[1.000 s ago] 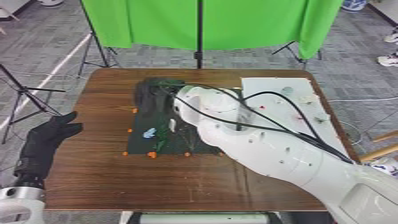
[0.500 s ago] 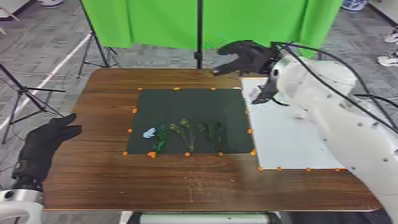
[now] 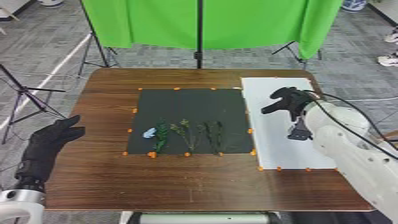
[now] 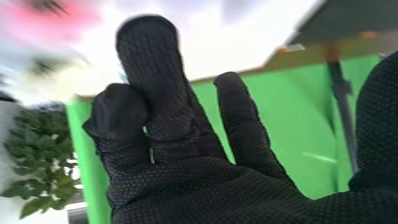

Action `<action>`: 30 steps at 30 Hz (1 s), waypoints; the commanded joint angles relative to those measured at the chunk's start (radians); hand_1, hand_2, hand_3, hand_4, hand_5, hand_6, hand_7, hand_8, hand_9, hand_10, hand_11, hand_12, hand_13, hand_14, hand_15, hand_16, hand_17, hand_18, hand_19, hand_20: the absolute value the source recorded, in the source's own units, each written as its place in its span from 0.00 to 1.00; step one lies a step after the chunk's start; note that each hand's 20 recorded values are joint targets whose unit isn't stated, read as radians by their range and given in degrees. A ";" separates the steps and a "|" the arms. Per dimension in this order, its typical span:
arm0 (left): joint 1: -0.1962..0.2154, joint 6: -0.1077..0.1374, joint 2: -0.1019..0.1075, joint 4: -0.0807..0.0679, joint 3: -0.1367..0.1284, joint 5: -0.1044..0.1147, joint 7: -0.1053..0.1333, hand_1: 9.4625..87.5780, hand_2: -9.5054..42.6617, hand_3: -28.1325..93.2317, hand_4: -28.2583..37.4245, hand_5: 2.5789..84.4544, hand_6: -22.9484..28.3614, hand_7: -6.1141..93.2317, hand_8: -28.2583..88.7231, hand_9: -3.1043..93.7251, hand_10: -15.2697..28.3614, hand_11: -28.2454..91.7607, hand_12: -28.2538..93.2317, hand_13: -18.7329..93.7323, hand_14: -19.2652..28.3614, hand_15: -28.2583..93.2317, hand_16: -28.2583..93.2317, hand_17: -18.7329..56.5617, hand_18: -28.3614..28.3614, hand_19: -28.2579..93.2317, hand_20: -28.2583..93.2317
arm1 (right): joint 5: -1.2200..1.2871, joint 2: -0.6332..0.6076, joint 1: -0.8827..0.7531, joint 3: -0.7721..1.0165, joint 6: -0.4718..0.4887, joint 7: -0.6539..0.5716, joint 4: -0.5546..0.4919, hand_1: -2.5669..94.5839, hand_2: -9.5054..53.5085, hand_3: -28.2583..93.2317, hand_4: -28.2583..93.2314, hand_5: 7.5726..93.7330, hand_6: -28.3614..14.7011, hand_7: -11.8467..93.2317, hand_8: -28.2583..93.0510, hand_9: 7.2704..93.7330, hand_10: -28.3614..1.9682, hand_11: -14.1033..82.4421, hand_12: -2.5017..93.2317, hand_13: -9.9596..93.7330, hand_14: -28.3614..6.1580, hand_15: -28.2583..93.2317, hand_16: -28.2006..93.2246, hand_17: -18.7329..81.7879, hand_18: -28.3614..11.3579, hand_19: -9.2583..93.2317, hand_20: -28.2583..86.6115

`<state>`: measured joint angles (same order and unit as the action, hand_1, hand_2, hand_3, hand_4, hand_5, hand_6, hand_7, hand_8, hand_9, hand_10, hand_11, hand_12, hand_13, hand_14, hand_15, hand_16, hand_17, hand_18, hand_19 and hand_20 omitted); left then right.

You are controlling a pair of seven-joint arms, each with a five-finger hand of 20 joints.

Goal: Arrange flowers

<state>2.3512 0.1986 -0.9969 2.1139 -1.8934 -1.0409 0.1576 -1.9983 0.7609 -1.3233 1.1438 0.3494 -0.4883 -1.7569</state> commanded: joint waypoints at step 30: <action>0.008 -0.040 -0.017 -0.001 -0.004 -0.018 -0.023 0.14 0.37 0.74 0.00 0.54 0.63 0.12 0.20 0.53 0.73 0.38 0.33 0.51 0.80 0.38 0.21 0.37 0.72 0.33 0.36 | -0.075 -0.047 -0.143 0.083 -0.113 -0.080 0.044 0.29 0.00 0.74 0.06 0.45 0.61 0.22 0.18 0.50 0.28 0.27 0.28 0.82 0.50 0.78 0.44 0.64 0.12 0.99 0.70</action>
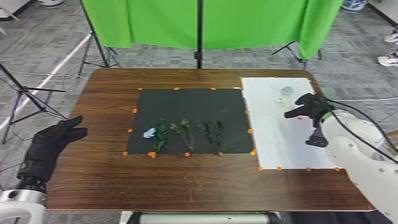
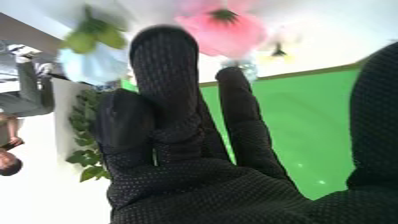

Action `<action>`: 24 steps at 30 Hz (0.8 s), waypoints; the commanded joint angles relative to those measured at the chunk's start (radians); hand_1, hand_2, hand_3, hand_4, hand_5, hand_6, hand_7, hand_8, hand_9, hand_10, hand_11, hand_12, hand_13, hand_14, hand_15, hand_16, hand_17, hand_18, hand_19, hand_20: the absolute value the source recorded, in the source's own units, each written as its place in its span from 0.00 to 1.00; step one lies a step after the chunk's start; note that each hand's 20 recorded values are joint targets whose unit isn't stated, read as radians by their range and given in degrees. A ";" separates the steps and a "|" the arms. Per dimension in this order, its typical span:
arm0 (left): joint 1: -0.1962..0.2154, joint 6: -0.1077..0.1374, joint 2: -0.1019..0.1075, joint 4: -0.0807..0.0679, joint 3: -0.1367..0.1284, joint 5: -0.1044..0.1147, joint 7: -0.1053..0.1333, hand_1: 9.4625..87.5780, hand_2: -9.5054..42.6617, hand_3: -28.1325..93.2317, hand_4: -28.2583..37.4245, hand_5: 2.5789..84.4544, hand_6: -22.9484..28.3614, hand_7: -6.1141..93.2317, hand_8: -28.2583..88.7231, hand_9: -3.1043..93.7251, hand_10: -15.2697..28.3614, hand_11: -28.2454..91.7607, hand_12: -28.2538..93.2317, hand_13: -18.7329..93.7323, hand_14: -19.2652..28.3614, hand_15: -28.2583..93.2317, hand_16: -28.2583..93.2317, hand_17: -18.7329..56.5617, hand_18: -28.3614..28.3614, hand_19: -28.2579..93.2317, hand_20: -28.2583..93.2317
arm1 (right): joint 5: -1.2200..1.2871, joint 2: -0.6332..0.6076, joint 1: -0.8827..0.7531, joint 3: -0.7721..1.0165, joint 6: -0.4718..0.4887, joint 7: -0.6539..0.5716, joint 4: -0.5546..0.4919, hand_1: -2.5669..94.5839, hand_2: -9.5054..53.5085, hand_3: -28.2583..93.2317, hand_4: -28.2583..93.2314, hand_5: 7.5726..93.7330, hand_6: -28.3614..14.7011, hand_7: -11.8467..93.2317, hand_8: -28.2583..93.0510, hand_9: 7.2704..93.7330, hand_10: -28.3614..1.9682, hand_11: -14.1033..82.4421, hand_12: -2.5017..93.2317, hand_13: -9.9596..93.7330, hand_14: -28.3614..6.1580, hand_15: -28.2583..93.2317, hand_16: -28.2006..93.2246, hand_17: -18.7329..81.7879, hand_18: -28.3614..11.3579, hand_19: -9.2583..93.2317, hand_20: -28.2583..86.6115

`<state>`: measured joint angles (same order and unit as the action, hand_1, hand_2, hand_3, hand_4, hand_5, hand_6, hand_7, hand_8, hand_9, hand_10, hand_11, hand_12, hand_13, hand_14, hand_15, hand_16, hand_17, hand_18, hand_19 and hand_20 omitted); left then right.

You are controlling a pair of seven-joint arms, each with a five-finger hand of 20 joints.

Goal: Arrange flowers

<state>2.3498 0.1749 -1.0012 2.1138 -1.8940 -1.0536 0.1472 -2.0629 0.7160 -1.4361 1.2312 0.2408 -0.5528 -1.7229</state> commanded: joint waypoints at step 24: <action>0.019 0.001 0.011 -0.002 -0.039 0.022 -0.006 0.14 0.37 0.74 0.00 0.54 0.62 0.12 0.20 0.53 0.73 0.38 0.33 0.51 0.80 0.38 0.21 0.37 0.72 0.33 0.36 | -0.109 -0.010 0.091 -0.071 -0.431 -0.040 -0.059 0.73 0.00 0.67 0.08 0.77 0.65 0.45 0.33 0.88 0.63 0.34 0.57 0.95 0.78 0.80 0.47 0.79 0.29 1.00 0.79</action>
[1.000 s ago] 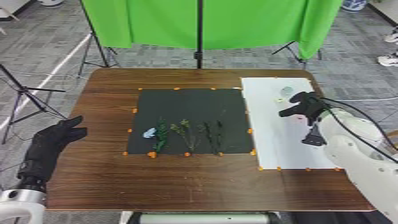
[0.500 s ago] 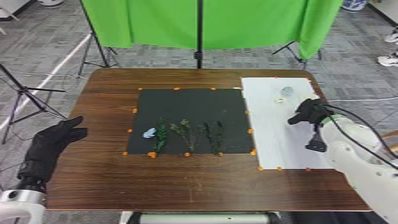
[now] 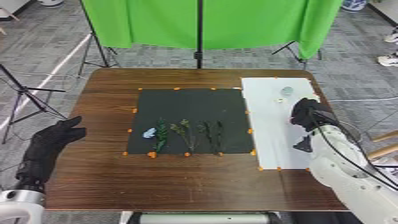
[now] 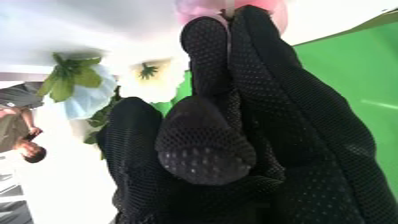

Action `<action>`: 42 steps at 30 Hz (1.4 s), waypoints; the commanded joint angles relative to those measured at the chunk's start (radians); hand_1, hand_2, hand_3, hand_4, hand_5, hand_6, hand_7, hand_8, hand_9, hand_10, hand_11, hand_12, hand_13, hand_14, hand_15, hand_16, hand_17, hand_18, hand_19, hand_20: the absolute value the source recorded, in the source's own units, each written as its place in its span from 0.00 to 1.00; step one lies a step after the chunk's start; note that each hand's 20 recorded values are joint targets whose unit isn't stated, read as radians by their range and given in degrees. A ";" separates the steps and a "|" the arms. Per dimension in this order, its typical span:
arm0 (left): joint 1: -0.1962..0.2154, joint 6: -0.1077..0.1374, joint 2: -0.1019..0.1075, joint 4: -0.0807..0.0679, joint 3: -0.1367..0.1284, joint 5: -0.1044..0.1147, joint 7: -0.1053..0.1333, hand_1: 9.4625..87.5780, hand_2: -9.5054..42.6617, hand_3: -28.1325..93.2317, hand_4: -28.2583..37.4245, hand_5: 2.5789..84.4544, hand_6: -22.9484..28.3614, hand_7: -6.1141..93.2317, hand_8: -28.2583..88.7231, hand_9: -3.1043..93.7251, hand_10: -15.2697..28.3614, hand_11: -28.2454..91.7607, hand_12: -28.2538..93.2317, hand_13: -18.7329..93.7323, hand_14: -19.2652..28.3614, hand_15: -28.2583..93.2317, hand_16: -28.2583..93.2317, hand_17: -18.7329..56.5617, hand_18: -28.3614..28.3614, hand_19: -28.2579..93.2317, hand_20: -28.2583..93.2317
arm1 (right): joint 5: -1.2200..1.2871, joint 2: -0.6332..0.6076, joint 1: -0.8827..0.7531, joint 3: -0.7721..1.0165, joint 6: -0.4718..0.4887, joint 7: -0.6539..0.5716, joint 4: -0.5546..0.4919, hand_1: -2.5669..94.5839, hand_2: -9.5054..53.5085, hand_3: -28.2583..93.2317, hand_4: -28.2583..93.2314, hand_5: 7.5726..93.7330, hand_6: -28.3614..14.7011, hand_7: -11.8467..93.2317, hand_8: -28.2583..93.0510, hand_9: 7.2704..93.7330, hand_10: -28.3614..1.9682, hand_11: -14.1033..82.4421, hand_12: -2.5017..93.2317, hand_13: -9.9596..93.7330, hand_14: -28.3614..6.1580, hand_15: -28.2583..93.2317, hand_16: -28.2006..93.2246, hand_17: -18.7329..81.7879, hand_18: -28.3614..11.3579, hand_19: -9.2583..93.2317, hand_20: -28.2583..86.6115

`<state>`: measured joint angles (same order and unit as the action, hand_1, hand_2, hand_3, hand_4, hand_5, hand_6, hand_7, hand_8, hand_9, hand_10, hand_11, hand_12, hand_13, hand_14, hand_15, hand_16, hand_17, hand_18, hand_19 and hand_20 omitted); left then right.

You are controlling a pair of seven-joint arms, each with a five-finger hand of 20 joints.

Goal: Arrange flowers

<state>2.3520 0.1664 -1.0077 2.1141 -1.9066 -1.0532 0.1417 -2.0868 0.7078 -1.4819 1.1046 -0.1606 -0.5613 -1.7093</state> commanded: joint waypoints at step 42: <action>-0.151 0.184 0.047 -0.075 0.188 0.044 0.151 0.33 0.56 0.79 0.13 0.52 0.61 0.15 0.19 0.53 0.71 0.41 0.32 0.52 0.78 0.41 0.20 0.45 0.76 0.40 0.39 | -0.115 0.783 0.692 -0.602 0.308 0.291 0.437 0.70 0.00 0.71 0.06 0.74 0.67 0.49 0.32 0.87 0.66 0.33 0.58 0.94 0.81 0.81 0.49 0.79 0.33 1.00 0.81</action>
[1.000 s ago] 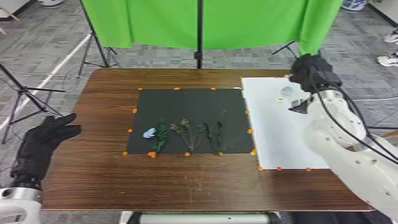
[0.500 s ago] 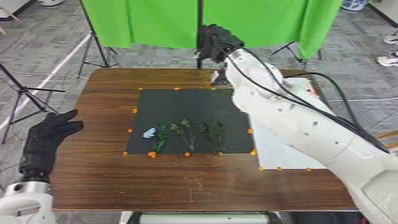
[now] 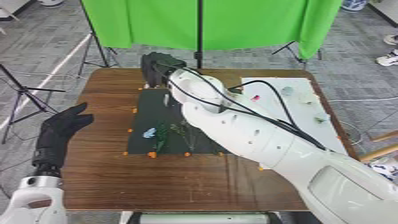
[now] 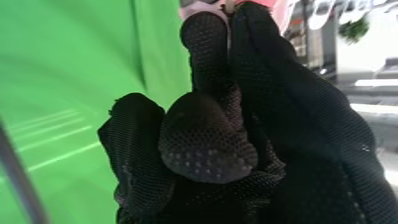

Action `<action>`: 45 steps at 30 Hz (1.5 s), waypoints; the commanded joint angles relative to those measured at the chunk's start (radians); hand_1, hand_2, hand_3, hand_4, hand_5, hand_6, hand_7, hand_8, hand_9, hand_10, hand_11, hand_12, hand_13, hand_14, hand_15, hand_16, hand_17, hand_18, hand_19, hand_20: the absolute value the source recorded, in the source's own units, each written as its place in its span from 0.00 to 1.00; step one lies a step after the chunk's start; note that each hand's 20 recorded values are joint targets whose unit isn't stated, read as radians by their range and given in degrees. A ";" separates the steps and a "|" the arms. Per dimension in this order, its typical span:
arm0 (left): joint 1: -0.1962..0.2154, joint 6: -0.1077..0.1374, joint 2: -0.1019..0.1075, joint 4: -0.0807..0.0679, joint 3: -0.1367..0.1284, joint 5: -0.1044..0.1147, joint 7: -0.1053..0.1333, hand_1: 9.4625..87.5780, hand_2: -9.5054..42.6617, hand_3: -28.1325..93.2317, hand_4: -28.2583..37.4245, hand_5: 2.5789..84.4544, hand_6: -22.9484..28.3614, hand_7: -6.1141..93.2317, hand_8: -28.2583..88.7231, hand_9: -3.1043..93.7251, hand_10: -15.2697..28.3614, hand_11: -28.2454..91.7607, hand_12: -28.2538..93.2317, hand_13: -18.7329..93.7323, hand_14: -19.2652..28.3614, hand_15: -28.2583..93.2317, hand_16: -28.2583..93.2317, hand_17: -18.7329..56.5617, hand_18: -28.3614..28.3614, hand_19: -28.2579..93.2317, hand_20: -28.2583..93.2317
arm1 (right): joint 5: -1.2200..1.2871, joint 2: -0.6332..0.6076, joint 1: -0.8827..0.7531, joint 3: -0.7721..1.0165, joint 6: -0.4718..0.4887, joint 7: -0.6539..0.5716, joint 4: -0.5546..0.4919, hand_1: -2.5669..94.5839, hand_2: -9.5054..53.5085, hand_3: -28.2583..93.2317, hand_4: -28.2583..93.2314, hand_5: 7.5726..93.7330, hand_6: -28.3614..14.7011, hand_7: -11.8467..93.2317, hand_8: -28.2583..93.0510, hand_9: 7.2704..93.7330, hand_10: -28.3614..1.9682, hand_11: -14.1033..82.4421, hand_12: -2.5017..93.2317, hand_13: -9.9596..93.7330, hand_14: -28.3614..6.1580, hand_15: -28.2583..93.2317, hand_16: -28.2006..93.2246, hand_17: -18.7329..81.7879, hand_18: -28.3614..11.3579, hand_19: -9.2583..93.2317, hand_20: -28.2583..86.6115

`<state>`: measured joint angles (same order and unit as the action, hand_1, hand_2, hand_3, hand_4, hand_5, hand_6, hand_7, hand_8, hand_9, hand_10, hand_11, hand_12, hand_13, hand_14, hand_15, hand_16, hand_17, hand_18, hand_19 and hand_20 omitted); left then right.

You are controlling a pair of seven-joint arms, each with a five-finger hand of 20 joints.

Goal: Arrange flowers

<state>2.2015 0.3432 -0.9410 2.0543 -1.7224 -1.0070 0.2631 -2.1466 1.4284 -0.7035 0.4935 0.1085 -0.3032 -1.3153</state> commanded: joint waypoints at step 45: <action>-0.004 -0.101 -0.157 -0.022 -0.007 -0.094 0.016 0.47 0.18 0.79 0.40 0.51 0.57 0.19 0.18 0.52 0.65 0.42 0.32 0.52 0.75 0.41 0.21 0.47 0.74 0.39 0.42 | -0.117 0.057 -0.100 0.030 0.217 -0.027 0.091 0.53 0.00 0.81 0.06 0.54 0.66 0.34 0.14 0.62 0.46 0.31 0.25 0.86 0.72 0.79 0.48 0.71 0.30 1.00 0.74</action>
<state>2.1955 0.2584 -1.0558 2.0397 -1.7471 -1.0965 0.2774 -2.2680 1.4961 -0.8265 0.5369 0.3475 -0.3067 -1.2060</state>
